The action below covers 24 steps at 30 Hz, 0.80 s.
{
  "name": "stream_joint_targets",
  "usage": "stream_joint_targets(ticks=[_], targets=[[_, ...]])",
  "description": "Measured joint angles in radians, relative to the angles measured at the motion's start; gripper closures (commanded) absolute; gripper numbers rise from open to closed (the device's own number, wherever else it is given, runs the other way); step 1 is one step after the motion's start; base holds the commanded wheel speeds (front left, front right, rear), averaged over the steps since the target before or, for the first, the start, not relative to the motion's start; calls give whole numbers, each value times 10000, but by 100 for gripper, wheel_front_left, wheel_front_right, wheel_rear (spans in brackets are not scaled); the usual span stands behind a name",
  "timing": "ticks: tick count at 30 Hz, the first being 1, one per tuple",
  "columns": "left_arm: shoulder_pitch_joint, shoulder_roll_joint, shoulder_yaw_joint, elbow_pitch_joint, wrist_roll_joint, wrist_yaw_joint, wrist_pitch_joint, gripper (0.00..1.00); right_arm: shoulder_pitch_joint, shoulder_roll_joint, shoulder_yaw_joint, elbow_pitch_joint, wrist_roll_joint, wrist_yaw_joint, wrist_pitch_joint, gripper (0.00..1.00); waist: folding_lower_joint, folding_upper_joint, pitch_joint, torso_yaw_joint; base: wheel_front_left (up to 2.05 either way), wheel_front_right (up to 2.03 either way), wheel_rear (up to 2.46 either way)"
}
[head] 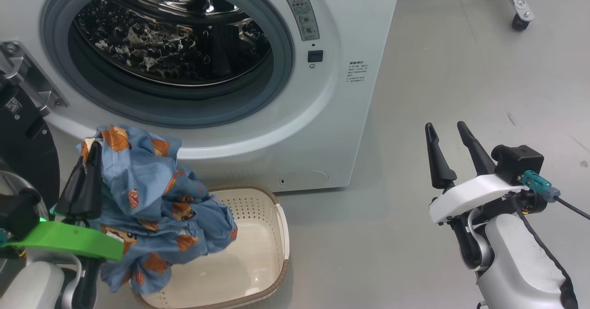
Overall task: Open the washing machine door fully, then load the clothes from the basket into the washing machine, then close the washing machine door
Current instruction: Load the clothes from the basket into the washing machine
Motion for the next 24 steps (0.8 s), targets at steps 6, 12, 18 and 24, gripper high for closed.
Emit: stream_joint_targets(ticks=[6, 12, 18, 24], targets=[[361, -199, 105, -554, 150, 88, 0, 100, 204, -25, -38, -117, 0, 2, 0, 0, 0, 0, -60, -80, 0, 0, 0], [477, -203, 196, -961, 353, 130, 0, 100, 204, 8, -19, -213, -2, 31, 0, 0, 0, 0, 47, -201, 0, 0, 0], [469, -178, 203, -1160, 579, 104, 0, 100, 204, 12, 19, -238, -15, 31, 0, 0, 0, 0, 110, -279, 0, 0, 0], [162, -65, 267, -1333, 729, 102, 0, 100, 199, 111, 221, -316, -29, 84, 0, 0, 0, 0, 254, -507, 0, 0, 0]])
